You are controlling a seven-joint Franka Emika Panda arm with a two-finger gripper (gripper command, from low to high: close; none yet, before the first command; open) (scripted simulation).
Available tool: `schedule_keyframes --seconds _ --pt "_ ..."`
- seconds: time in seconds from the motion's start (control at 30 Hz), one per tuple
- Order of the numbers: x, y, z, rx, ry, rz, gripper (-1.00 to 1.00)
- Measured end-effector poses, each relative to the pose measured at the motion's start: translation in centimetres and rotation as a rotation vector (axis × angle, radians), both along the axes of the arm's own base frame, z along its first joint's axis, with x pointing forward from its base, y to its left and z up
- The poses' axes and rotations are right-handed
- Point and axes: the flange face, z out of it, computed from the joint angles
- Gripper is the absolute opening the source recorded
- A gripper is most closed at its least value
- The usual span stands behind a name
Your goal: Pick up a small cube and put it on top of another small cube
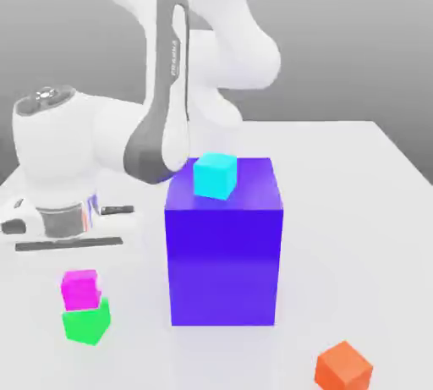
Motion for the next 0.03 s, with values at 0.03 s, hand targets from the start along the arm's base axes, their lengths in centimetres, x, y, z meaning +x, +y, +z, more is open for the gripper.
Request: schedule_keyframes --seconds 0.03 --pt "0.0 0.0 0.0 0.0 0.0 0.0 1.0"
